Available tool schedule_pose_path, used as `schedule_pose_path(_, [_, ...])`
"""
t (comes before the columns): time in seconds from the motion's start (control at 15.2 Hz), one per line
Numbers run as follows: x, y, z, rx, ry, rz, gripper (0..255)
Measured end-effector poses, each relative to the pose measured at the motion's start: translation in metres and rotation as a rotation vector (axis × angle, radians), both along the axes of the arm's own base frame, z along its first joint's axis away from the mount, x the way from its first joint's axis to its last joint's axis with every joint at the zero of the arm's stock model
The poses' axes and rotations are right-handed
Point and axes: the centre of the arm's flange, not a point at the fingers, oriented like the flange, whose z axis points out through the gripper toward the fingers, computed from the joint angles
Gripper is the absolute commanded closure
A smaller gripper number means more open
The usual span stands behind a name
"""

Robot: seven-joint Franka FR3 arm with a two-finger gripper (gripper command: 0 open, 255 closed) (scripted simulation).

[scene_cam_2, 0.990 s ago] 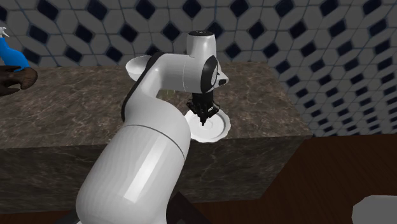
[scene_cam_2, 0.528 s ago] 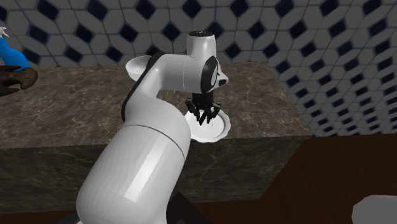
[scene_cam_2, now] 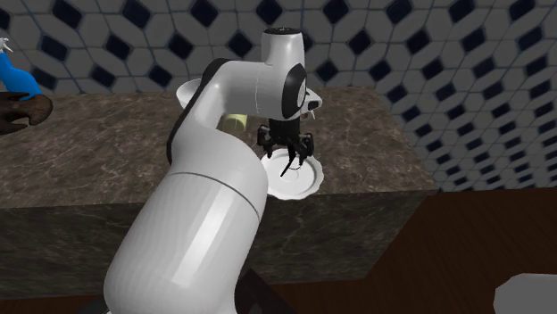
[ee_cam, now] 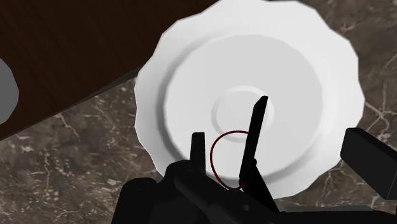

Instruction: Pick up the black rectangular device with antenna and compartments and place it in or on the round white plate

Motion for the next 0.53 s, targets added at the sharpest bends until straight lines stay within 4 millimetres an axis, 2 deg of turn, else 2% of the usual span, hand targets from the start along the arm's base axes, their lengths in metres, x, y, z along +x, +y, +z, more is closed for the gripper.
schedule_pose_path(0.2, [0.000, 0.002, 0.019, 0.000, 0.000, 0.000, 0])
schedule_pose_path(0.53, [-0.001, 0.002, 0.021, -0.001, 0.001, 0.000, 0])
